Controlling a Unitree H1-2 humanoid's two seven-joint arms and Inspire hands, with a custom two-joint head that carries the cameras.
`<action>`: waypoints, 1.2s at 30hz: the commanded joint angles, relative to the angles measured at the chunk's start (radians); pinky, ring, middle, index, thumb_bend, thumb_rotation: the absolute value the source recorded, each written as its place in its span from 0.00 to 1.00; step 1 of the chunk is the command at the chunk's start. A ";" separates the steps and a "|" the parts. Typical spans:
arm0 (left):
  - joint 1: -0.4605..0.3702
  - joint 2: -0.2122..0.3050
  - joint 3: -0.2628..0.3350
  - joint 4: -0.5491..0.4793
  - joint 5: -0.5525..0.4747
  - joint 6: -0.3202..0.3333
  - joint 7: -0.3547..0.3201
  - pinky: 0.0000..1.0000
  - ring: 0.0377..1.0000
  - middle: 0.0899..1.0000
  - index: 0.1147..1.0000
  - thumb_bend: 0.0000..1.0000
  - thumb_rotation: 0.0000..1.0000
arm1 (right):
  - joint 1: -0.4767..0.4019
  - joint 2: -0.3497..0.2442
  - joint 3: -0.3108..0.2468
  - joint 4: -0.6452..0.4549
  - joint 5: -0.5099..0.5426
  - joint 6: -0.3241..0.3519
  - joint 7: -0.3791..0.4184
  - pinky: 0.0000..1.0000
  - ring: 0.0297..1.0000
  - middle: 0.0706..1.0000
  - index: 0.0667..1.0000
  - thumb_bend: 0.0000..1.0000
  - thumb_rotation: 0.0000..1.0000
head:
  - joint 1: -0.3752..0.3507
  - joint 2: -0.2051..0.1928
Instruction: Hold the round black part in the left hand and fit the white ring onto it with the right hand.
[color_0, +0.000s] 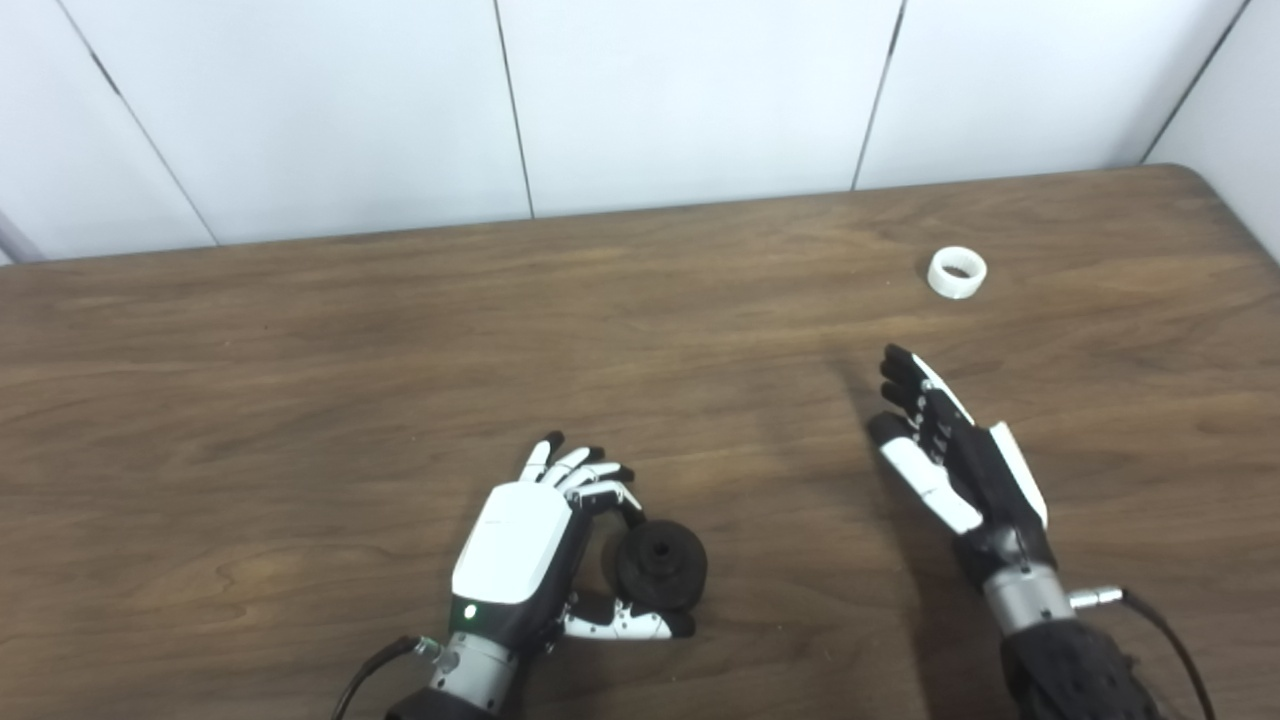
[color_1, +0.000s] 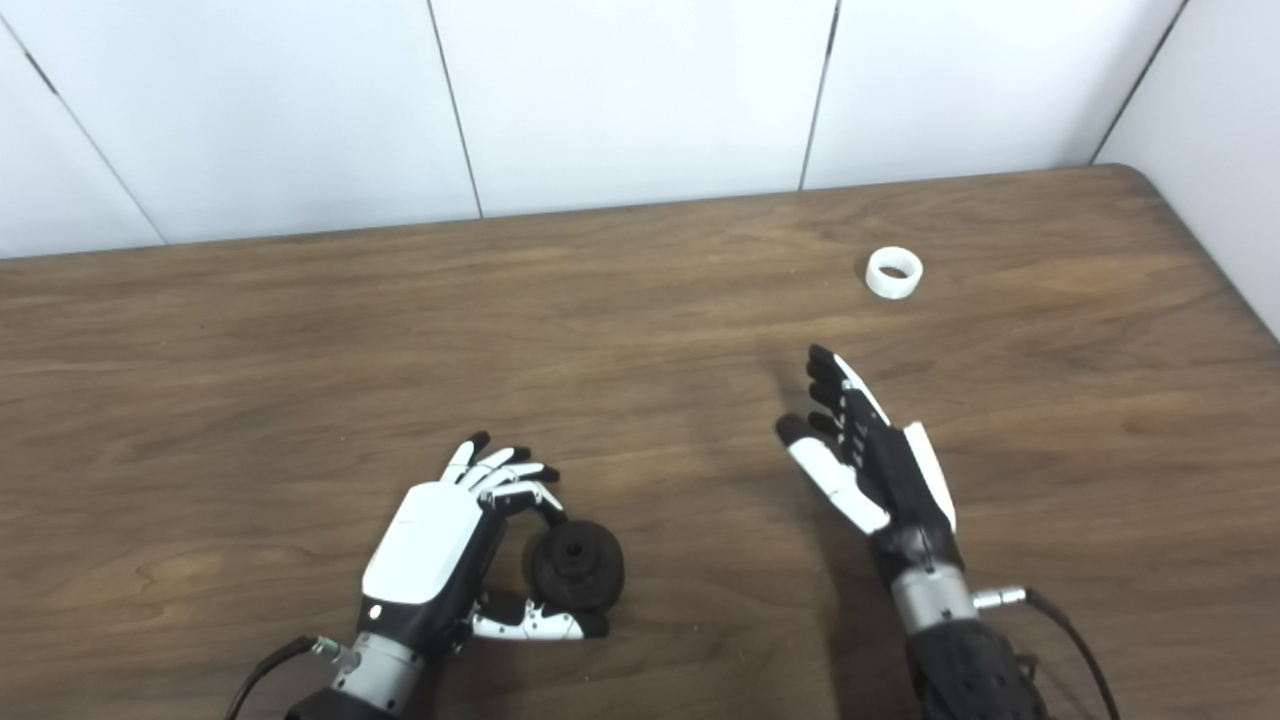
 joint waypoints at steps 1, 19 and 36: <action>0.014 0.013 -0.001 0.018 0.028 0.010 -0.019 1.00 0.88 0.76 0.42 0.52 0.05 | -0.059 -0.014 -0.023 -0.057 -0.066 0.036 -0.019 0.89 0.90 0.87 0.80 0.65 0.62 | -0.019 0.005; 0.013 0.036 0.020 -0.014 0.031 0.005 -0.053 1.00 0.87 0.75 0.42 0.52 0.05 | -0.396 -0.146 -0.123 0.105 -0.282 0.176 0.008 0.86 0.87 0.83 0.63 0.88 0.21 | -0.142 0.030; 0.020 0.054 0.033 -0.015 0.002 -0.024 -0.046 1.00 0.86 0.73 0.42 0.52 0.05 | -0.597 -0.292 -0.080 0.429 -0.435 0.194 0.085 0.77 0.90 0.90 0.67 0.86 0.21 | -0.205 0.022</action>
